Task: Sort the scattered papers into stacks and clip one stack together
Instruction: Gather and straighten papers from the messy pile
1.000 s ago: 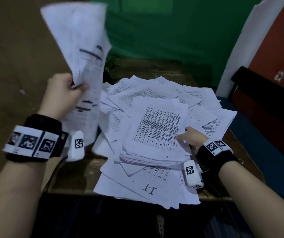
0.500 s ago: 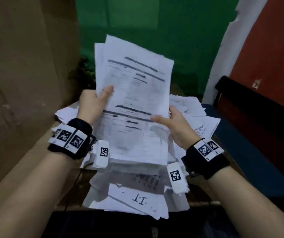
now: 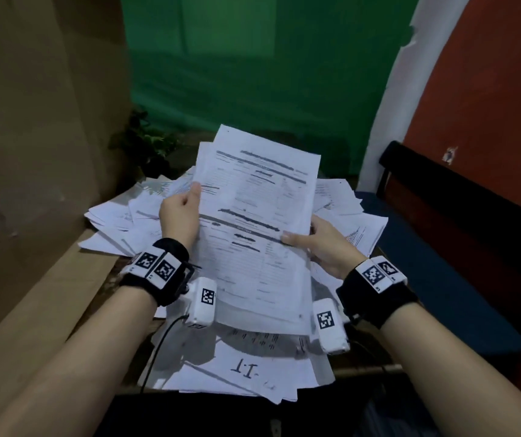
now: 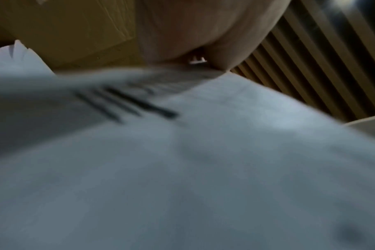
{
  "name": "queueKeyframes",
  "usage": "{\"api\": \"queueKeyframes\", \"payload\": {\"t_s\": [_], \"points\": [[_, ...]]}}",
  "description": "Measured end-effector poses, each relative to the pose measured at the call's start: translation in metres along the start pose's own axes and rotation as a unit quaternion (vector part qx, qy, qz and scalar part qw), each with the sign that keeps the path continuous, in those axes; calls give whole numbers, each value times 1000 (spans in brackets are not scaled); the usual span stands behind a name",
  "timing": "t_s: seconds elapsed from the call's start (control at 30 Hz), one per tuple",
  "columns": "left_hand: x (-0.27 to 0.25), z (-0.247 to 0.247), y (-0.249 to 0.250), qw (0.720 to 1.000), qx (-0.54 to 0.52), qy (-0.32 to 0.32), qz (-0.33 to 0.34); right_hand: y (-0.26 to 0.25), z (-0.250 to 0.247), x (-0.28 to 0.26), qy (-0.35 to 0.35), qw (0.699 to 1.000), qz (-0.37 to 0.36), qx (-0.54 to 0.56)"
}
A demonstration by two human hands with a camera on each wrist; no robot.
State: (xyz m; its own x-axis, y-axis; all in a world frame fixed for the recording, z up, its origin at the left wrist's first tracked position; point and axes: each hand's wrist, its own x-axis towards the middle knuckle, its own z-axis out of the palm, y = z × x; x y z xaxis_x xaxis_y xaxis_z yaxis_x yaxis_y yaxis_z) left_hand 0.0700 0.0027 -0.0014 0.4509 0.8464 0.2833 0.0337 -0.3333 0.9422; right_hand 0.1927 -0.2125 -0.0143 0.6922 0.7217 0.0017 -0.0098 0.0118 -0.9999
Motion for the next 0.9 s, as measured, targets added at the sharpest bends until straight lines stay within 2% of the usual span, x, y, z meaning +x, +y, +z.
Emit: {"api": "queueKeyframes", "payload": {"t_s": [0.03, 0.07, 0.13, 0.17, 0.2, 0.27, 0.3, 0.4, 0.43, 0.5, 0.6, 0.7, 0.77, 0.87, 0.9], "points": [[0, 1, 1, 999, -6, -39, -18, 4, -1, 2, 43, 999, -3, -4], [-3, 2, 2, 993, -7, -110, -42, 8, -3, 3, 95, 995, -12, 9], [-8, 1, -6, 964, 45, -250, -83, 17, -7, 8, 188, 982, -19, 32], [-12, 1, -10, 951, 71, -288, -90, 21, -8, 12, 222, 975, -12, 18], [-15, 1, -15, 946, 89, -297, -91, 25, -11, 16, 247, 969, 1, -14], [-20, 2, -19, 956, 83, -268, -84, 33, -14, 21, 262, 960, 38, -85], [-23, 2, -20, 964, 74, -243, -78, 36, -15, 22, 244, 961, 60, -112], [-30, 2, -27, 974, 116, -178, -75, 46, -12, 20, 130, 986, 75, -68], [-31, 2, -32, 974, 130, -169, -81, 49, -12, 20, 121, 988, 77, -50], [-38, 3, -33, 977, 86, -158, -118, 56, -12, 25, 161, 983, 70, -57], [-44, 5, -31, 981, -22, -153, -119, 58, -11, 31, 243, 967, 9, -81], [-44, 5, -23, 977, -108, -154, -102, 51, -8, 33, 216, 976, -19, -33], [-41, 5, -27, 976, -85, -172, -105, 48, -5, 36, 201, 979, -15, -38], [-40, 3, -42, 966, 7, -217, -137, 50, -5, 41, 180, 966, 34, -181], [-38, 3, -48, 959, 32, -237, -151, 52, -6, 43, 181, 962, 49, -197]]}}
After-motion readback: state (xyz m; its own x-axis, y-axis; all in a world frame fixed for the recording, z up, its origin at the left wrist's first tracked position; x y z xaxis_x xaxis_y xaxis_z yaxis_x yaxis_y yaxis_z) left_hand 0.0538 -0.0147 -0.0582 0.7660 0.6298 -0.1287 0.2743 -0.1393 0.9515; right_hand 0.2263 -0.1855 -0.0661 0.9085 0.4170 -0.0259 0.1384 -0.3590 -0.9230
